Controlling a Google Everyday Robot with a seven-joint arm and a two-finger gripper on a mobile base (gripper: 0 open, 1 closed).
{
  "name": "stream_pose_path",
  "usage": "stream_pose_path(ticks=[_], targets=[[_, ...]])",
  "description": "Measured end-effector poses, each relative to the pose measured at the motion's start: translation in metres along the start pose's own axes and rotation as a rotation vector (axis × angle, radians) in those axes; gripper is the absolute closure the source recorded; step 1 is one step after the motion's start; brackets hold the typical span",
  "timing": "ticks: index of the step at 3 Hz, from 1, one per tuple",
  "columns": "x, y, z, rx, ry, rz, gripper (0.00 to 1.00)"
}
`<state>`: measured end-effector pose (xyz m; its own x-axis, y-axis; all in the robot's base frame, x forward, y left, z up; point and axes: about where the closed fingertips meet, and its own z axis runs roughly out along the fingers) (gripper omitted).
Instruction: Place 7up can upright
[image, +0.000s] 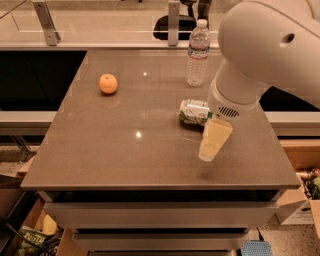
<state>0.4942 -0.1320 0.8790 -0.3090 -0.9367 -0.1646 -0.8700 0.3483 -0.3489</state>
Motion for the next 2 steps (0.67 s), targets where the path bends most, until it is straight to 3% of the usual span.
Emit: stream_pose_path(ticks=[2], targets=[[-0.008,-0.022,-0.004,-0.012,0.025,-0.039,0.0]])
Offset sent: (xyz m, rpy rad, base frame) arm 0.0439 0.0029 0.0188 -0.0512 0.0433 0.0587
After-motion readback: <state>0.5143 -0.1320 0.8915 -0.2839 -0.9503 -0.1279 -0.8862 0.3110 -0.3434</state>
